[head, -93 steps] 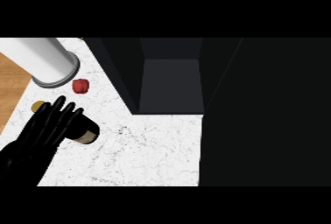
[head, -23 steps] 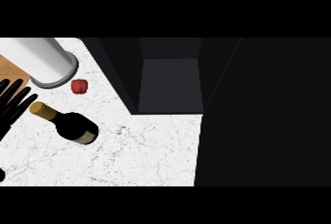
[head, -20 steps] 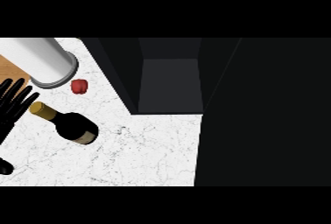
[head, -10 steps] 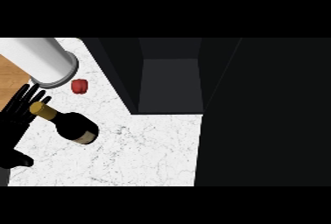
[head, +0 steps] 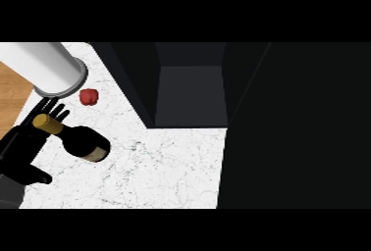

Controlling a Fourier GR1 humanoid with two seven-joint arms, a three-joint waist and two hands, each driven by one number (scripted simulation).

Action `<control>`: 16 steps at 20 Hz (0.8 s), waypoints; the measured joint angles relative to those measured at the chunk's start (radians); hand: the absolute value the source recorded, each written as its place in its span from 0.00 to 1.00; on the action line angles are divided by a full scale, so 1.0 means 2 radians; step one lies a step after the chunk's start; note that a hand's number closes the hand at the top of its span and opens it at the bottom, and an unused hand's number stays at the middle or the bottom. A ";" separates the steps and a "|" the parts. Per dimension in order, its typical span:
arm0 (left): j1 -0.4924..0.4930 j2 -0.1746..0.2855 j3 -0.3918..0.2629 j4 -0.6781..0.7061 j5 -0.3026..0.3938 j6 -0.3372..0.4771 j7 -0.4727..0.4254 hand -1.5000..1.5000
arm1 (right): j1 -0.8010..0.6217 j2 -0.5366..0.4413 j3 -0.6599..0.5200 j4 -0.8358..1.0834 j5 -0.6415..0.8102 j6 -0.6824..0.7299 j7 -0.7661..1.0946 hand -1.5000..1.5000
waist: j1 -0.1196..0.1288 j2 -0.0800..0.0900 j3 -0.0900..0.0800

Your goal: Pick up the wine, place it into the cabinet and close the cabinet

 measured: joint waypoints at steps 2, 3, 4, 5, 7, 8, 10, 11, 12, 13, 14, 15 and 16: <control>-0.002 0.001 -0.001 0.016 -0.007 -0.005 -0.015 0.00 | -0.011 0.001 0.004 0.000 0.001 -0.005 0.010 0.00 | 0.000 0.000 0.000; -0.007 0.004 -0.001 0.033 -0.015 -0.009 -0.029 0.00 | -0.010 0.002 0.006 0.001 0.001 -0.004 0.006 0.00 | 0.000 0.000 0.000; -0.011 0.007 -0.002 0.049 -0.025 -0.009 -0.042 0.00 | -0.018 -0.001 -0.002 0.001 0.001 -0.004 0.011 0.00 | -0.001 0.000 0.000; -0.011 0.008 -0.003 0.060 -0.034 -0.007 -0.054 0.00 | -0.017 -0.001 -0.001 0.001 0.001 -0.004 0.011 0.00 | -0.001 0.000 0.000; -0.020 0.009 -0.008 0.080 -0.046 -0.002 -0.066 0.00 | -0.013 -0.003 -0.008 0.002 0.000 0.001 0.005 0.00 | -0.001 0.001 0.000; -0.024 0.010 -0.011 0.093 -0.055 0.002 -0.076 0.00 | -0.011 -0.002 -0.009 0.002 0.000 0.004 0.001 0.00 | -0.001 0.001 0.000; -0.033 0.012 -0.015 0.113 -0.068 0.009 -0.091 0.00 | -0.024 0.000 -0.005 0.003 0.002 -0.003 0.010 0.00 | -0.001 0.001 0.000; -0.037 0.008 -0.018 0.120 -0.073 0.014 -0.096 0.00 | -0.023 -0.001 -0.005 0.003 0.001 -0.001 0.011 0.00 | -0.001 0.001 0.000; -0.039 0.012 -0.020 0.129 -0.078 0.015 -0.103 0.00 | -0.024 0.000 -0.003 0.003 0.002 -0.002 0.011 0.00 | -0.001 0.001 0.000; -0.038 0.014 -0.021 0.134 -0.080 0.015 -0.109 0.00 | -0.023 0.002 -0.004 0.004 0.002 -0.002 0.008 0.00 | -0.001 0.001 0.000; -0.042 0.012 -0.023 0.138 -0.081 0.019 -0.110 0.00 | -0.018 0.004 -0.001 0.004 0.003 0.000 0.003 0.00 | 0.000 0.000 0.000; -0.040 0.010 -0.026 0.141 -0.085 0.022 -0.117 0.00 | -0.017 0.004 -0.001 0.004 0.002 -0.001 0.005 0.00 | 0.000 0.000 0.000; -0.042 0.013 -0.028 0.149 -0.088 0.023 -0.123 0.00 | -0.012 0.006 0.004 0.003 0.003 0.000 0.002 0.00 | -0.001 0.000 0.000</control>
